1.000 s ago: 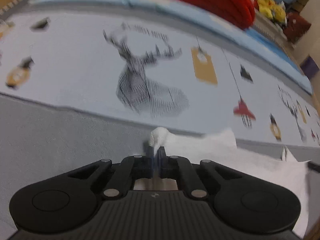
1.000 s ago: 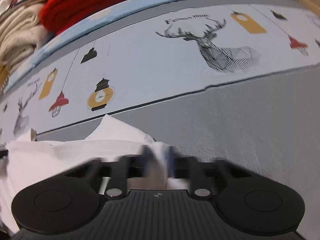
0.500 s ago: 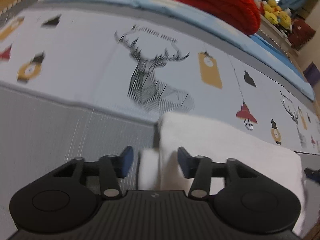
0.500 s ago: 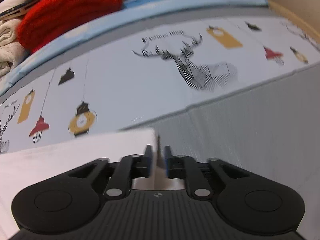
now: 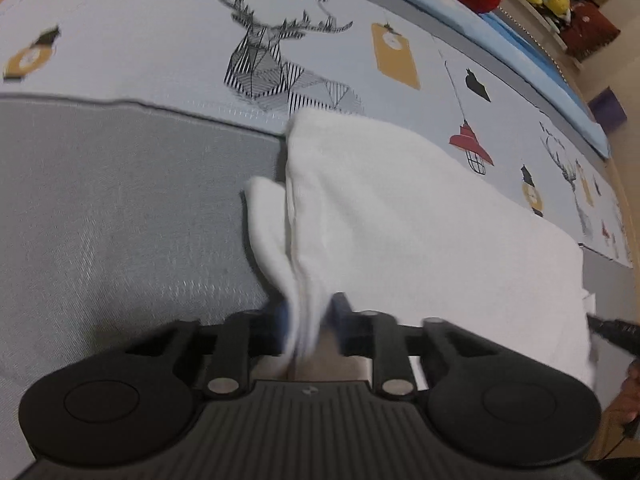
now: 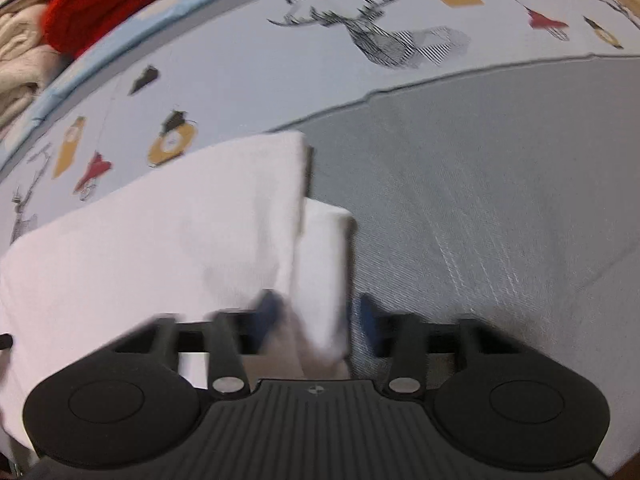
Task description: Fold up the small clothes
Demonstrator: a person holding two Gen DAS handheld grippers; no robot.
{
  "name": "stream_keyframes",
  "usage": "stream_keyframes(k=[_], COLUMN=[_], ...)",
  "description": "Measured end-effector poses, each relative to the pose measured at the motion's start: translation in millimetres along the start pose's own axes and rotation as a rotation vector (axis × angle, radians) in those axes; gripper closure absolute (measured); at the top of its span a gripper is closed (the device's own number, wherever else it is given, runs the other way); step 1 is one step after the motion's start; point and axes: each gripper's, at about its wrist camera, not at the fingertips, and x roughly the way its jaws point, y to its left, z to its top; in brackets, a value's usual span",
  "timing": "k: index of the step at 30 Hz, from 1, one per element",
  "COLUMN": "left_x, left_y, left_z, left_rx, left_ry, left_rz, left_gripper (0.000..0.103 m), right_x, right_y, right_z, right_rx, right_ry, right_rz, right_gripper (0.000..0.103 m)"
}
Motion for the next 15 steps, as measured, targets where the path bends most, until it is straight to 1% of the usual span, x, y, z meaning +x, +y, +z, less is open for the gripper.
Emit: stream_keyframes(k=[2, 5, 7, 8, 9, 10, 11, 12, 13, 14, 15], left_x=[-2.4, -16.2, -23.3, -23.8, -23.7, -22.5, -20.7, -19.4, -18.5, -17.3, -15.5], left_y=[0.9, 4.3, 5.6, 5.8, 7.3, 10.1, 13.8, 17.5, 20.5, 22.1, 23.7], left_z=[3.0, 11.5, 15.5, 17.2, 17.9, 18.6, 19.1, 18.8, 18.4, 16.2, 13.0], left_rx=[-0.01, -0.033, -0.032, -0.023, -0.017, -0.018, -0.028, -0.038, -0.042, -0.038, -0.032], left_ry=[-0.025, -0.108, -0.137, -0.138, -0.134, -0.118, -0.091, -0.064, -0.043, -0.024, -0.002], left_rz=[-0.004, -0.017, -0.025, -0.006, 0.021, 0.022, 0.001, -0.024, -0.037, -0.039, -0.041], left_gripper=[0.086, 0.088, 0.087, 0.084, 0.072, 0.064, 0.048, 0.042, 0.042, 0.042, 0.042], right_x=[-1.8, -5.1, -7.1, -6.7, -5.2, -2.4, 0.7, 2.2, 2.0, 1.0, -0.4], right_y=[1.0, -4.2, -3.2, 0.9, 5.8, 9.8, 12.2, 12.6, 11.4, 8.3, 6.1], right_z=[6.7, 21.4, 29.4, 32.7, 34.9, 36.2, 36.8, 37.0, 37.0, 37.1, 36.4], right_rx=[0.001, 0.062, 0.071, 0.054, 0.033, 0.016, 0.007, 0.003, 0.001, 0.001, 0.006], right_ry=[-0.039, -0.125, -0.175, -0.194, -0.2, -0.191, -0.173, -0.164, -0.163, -0.161, -0.159], right_rz=[-0.01, 0.004, 0.03, 0.034, 0.024, 0.017, 0.019, 0.014, 0.005, 0.004, 0.004], right_gripper=[0.1, 0.1, 0.1, 0.1, 0.1, 0.098, 0.095, 0.095, 0.093, 0.081, 0.072])
